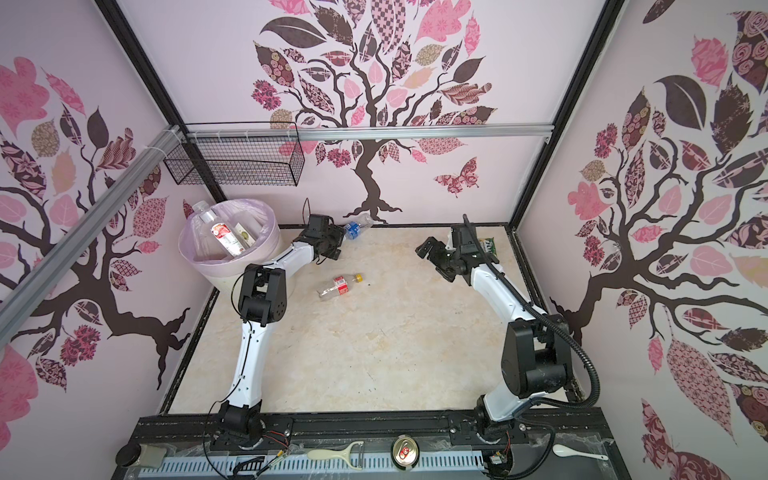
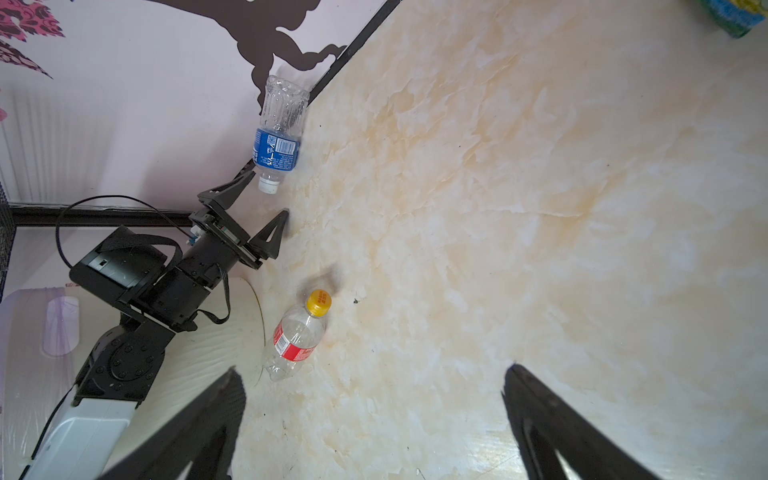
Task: Throw the plastic bottles in the bin
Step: 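Close the left gripper around the blue bottle's white cap end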
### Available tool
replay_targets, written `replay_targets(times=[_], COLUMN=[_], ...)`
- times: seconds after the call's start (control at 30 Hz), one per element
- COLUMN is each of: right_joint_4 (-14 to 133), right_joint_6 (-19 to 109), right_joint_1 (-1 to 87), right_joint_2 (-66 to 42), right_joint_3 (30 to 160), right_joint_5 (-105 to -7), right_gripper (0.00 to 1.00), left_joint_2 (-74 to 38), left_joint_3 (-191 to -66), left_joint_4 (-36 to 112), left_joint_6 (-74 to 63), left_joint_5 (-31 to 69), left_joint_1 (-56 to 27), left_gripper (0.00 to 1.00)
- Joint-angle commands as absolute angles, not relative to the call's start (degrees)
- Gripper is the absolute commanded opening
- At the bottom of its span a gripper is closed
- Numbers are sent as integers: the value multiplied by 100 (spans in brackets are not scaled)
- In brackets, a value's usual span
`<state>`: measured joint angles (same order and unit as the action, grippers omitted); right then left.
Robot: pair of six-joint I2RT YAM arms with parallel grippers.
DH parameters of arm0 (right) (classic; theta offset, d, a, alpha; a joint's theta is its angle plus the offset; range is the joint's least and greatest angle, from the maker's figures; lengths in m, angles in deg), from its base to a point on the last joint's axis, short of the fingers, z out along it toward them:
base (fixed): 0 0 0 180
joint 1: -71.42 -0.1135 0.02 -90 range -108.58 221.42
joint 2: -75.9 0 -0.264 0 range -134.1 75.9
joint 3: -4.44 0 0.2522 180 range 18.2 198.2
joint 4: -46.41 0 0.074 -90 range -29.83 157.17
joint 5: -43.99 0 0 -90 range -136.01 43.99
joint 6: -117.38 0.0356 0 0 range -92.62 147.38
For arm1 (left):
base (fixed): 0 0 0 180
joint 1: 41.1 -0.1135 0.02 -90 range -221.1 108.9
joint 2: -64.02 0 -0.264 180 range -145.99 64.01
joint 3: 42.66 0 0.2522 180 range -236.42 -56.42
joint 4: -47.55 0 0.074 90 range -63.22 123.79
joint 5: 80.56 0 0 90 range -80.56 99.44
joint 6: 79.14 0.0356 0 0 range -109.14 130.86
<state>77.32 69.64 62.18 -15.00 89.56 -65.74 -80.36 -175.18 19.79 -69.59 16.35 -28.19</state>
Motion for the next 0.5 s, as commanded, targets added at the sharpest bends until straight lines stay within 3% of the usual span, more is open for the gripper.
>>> replay_targets(times=[0.0, 0.47], right_joint_4=[7680, 7617], right_joint_6=[6975, 6961], right_joint_1=[6231, 6227], right_joint_2=[-1375, -1342], right_joint_3=[9011, 8896], right_joint_5=[-6534, -6535], right_gripper=[100, 100], left_joint_2=[-8156, -8102], left_joint_3=[-17727, -17107], left_joint_4=[1951, 2340], left_joint_6=[-7563, -8610], left_joint_5=[1372, 845], left_joint_1=[-2752, -2680], left_gripper=[84, 82])
